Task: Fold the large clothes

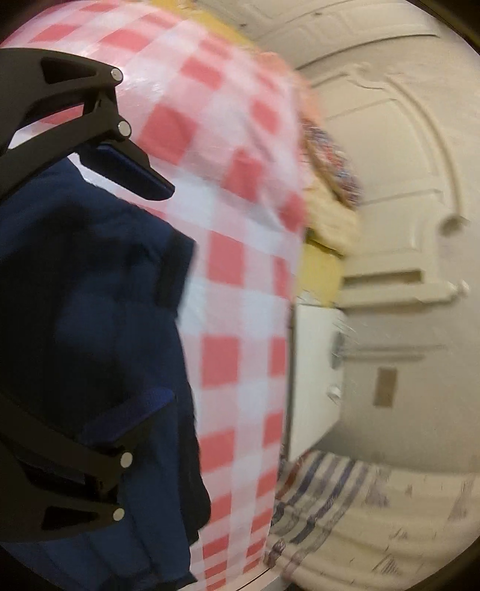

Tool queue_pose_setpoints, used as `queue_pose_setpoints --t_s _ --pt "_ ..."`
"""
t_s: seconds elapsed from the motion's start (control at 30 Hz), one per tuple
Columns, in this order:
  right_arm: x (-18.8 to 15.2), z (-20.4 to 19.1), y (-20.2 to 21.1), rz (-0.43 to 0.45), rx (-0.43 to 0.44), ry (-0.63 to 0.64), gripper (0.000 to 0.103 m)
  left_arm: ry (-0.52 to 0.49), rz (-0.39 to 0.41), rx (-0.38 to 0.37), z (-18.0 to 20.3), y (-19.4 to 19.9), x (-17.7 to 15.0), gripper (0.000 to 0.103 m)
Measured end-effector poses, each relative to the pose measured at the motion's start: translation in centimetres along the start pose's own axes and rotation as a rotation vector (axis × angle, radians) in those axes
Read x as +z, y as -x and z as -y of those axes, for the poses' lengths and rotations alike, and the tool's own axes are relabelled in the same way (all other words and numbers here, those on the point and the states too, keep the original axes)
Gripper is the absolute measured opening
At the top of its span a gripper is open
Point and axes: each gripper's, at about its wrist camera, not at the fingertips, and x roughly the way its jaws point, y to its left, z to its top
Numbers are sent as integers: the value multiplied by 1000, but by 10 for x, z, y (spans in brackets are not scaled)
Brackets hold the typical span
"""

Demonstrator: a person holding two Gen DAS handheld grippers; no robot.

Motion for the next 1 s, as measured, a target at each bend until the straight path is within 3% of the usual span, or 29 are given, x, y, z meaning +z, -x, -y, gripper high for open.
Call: queue_pose_setpoints --t_s 0.07,0.13,0.2,0.23,0.4,0.63,0.7,0.8,0.9,1.0 --pt "8 -25 0 9 7 51 93 -50 3 -5 20 -2 3 101" --pt "14 -46 -19 -33 -19 92 93 -87 -45 -29 38 -18 2 101" --pt "11 -54 -39 -83 -71 121 93 -123 -133 2 50 -44 -10 101" --pt "6 -55 -58 -135 -89 119 93 -102 -153 -21 49 -50 -12 101" --pt "-1 -43 -72 -163 -34 55 94 -44 -142 -81 37 -52 -16 101" --pt "-1 -38 -66 -150 37 29 98 -33 -118 -69 33 -43 -15 101" --pt "1 -38 -46 -115 23 18 97 1 -85 -64 26 -25 -16 100" --pt "-4 -47 -11 -50 44 55 97 38 -39 -130 18 7 -23 101" --pt "-23 -65 4 -71 9 169 98 -29 -59 -126 30 14 -40 101" --pt "-43 -69 -16 -149 -5 200 99 -91 -113 -89 46 -2 -55 101"
